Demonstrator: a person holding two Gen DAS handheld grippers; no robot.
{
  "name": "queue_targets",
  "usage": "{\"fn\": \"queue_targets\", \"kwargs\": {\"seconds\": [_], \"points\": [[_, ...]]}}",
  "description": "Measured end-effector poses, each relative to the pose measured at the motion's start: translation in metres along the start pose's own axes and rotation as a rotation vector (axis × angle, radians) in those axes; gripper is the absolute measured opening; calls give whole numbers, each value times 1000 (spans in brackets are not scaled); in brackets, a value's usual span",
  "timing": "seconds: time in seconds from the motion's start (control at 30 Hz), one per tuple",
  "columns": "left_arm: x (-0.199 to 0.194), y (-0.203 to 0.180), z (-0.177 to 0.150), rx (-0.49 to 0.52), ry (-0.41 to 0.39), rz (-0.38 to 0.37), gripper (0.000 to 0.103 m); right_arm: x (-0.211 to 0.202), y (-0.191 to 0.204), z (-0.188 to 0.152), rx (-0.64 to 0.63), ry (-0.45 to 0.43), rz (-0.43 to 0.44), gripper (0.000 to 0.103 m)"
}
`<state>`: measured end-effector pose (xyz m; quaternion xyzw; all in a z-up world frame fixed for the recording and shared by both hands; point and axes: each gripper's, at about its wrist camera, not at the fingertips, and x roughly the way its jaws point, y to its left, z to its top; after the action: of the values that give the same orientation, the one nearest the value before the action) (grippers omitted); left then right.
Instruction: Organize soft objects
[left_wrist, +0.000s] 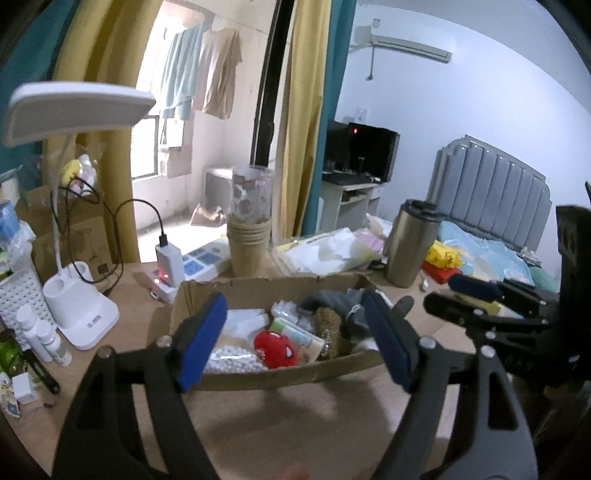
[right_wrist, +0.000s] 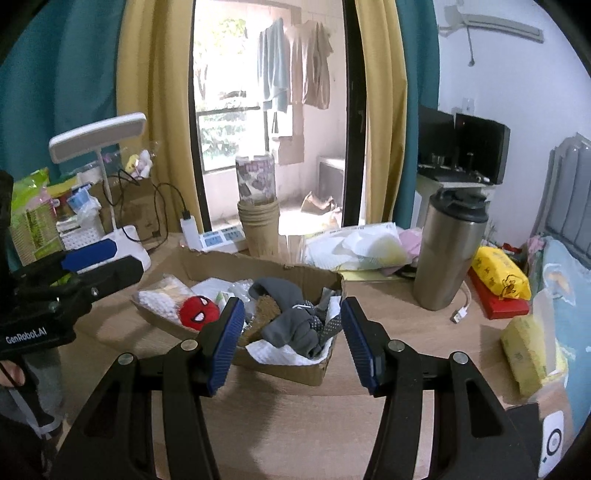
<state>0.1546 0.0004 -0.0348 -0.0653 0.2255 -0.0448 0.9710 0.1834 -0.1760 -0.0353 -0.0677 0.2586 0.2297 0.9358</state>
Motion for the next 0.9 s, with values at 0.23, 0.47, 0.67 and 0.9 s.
{"fn": "queue_targets", "kwargs": {"seconds": [0.23, 0.47, 0.67, 0.9], "points": [[-33, -4, -3, 15, -55, 40, 79, -37, 8, 2, -7, -90, 0, 58], [-69, -13, -8, 36, -166, 53, 98, -72, 20, -4, -35, -183, -56, 59], [-95, -19, -6, 38, -245, 80, 99, -94, 21, -10, -15, -229, -68, 63], [-126, -25, -15, 36, -344, 95, 100, -114, 27, -30, 0, -291, -98, 76]]}}
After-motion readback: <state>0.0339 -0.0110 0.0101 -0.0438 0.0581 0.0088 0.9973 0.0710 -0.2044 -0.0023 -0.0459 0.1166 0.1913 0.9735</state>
